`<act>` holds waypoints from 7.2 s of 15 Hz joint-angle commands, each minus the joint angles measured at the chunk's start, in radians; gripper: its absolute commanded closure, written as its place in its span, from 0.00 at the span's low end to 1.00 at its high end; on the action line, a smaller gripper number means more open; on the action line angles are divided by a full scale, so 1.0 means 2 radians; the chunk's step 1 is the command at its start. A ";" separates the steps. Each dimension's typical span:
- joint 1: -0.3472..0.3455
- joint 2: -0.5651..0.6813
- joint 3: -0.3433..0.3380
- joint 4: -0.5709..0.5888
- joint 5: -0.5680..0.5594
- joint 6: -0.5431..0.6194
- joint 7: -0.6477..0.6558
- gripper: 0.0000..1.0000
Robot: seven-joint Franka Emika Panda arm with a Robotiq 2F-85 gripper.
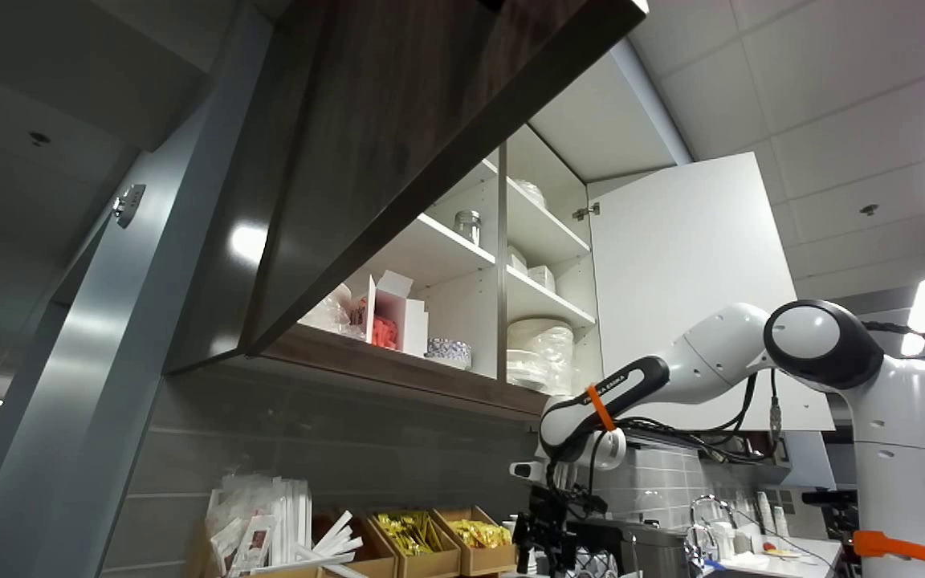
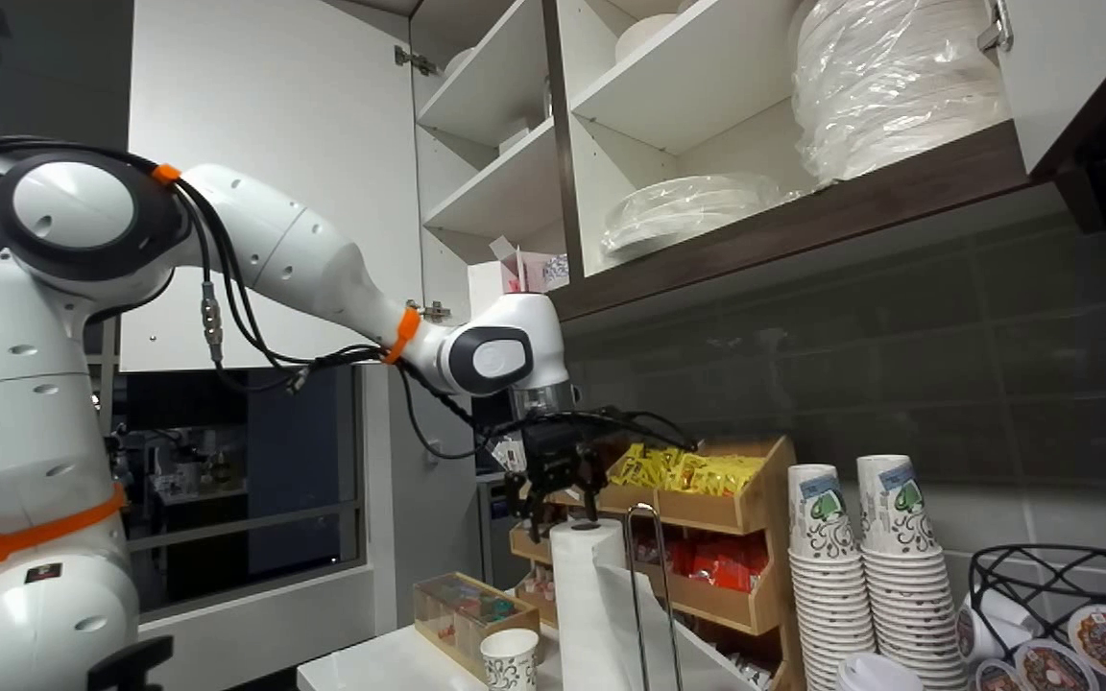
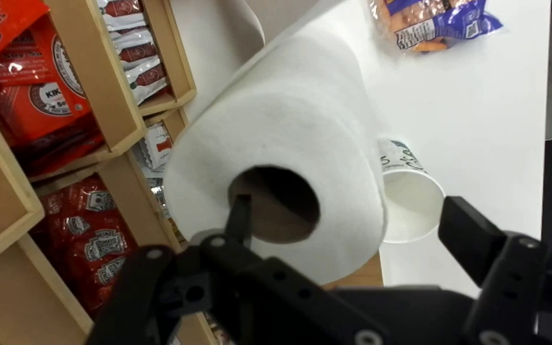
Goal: Turn the paper towel to the left
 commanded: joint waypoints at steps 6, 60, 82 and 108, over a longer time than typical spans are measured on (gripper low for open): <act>0.001 0.006 0.004 -0.008 0.001 0.003 0.094 0.00; 0.022 0.030 -0.039 0.020 0.027 -0.025 -0.625 0.76; 0.229 0.016 -0.192 0.017 -0.067 -0.011 -0.645 0.94; -0.010 0.016 0.004 0.041 -0.077 -0.004 -0.293 0.00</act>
